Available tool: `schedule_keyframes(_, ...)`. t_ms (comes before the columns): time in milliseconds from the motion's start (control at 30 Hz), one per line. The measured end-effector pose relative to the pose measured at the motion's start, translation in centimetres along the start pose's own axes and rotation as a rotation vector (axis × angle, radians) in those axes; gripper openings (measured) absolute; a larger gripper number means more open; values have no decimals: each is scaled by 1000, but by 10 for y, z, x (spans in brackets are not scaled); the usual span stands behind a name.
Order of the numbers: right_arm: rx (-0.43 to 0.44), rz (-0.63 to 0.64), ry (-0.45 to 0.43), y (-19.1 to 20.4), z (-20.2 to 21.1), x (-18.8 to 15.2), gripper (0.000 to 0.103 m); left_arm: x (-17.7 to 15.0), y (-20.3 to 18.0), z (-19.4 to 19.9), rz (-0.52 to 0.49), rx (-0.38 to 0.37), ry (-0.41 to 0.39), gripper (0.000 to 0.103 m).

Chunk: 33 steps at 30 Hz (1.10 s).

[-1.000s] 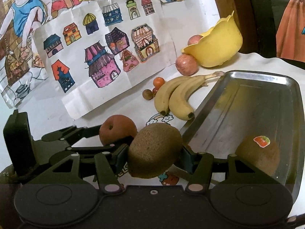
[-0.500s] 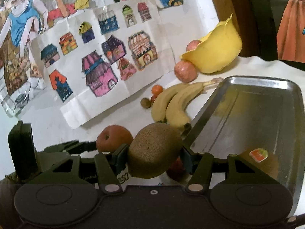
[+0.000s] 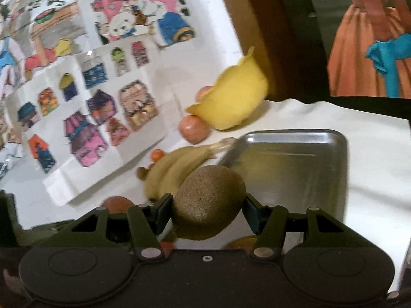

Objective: Organize fruits
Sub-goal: 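Carry the red apple and the kiwi toward the metal tray with both grippers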

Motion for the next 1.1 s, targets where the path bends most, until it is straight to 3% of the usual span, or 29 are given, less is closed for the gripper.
schedule_keyframes(233, -41, -37, -2, -30, -4, -6, 60, 11, -36, -3, -51, -52, -38, 73)
schedule_keyframes(533, -57, -63, 2, -49, -11, -9, 60, 6, -80, -16, -141, -119, -28, 73)
schedule_keyframes(1100, -43, -83, -8, -57, -11, -12, 61, -10, -102, -28, -214, -135, 21, 73)
Point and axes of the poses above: each gripper's, at about its wrist camera, not at the fingertips, and z roughly against the way its jaws point, y to its left, x to its top, the point moved 3 cm from there along -z, roughly the way its jaws point, and after that the axes turned 5 degrees about -y, right-handed, at the moved point
